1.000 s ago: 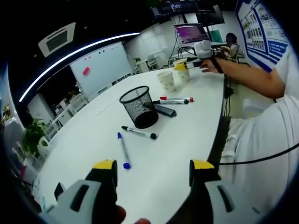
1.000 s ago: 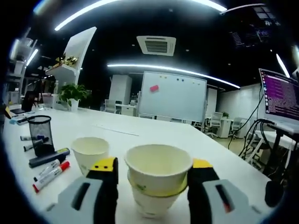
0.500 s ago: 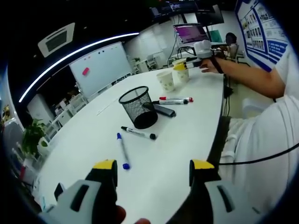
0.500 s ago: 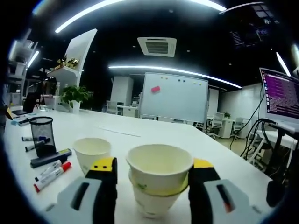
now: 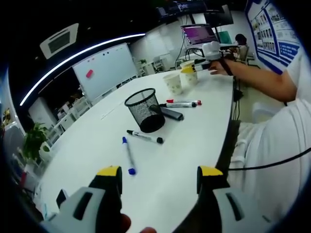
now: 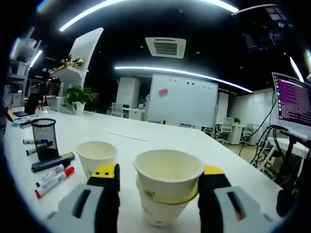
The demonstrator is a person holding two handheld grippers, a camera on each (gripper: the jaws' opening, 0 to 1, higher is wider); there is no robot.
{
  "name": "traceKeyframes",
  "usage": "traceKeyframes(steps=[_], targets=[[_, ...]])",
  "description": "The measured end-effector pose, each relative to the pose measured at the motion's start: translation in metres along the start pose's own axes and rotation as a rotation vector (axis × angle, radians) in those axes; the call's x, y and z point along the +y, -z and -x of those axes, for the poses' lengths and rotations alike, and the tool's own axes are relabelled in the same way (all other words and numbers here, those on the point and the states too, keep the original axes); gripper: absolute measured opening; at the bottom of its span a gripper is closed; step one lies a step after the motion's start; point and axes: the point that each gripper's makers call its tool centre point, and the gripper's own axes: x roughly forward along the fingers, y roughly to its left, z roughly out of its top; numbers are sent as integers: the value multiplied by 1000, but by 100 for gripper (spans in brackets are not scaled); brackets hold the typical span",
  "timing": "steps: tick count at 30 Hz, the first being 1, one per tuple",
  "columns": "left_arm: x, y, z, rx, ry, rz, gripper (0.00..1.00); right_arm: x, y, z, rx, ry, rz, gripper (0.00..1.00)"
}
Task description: Place the scattered laser pointers and whiteboard markers into the pen holder and stack the scattered paper cups together
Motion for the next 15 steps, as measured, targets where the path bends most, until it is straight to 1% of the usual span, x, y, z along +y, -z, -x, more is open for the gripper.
traceKeyframes(steps=[3,10,13,15], targets=[[-1,-3,0,-7,3,0,63,-1,0,1,-2,4,3,65],[-2,0,-1,2,7,-3,63,-1,1,4,7,5,21,65],[-4,-2,-2,0,9,-6,63,0,1,5,13,7,28,65],[-2,-1,-1,0,8,-7,63,0,3,5,23,8,53,65]])
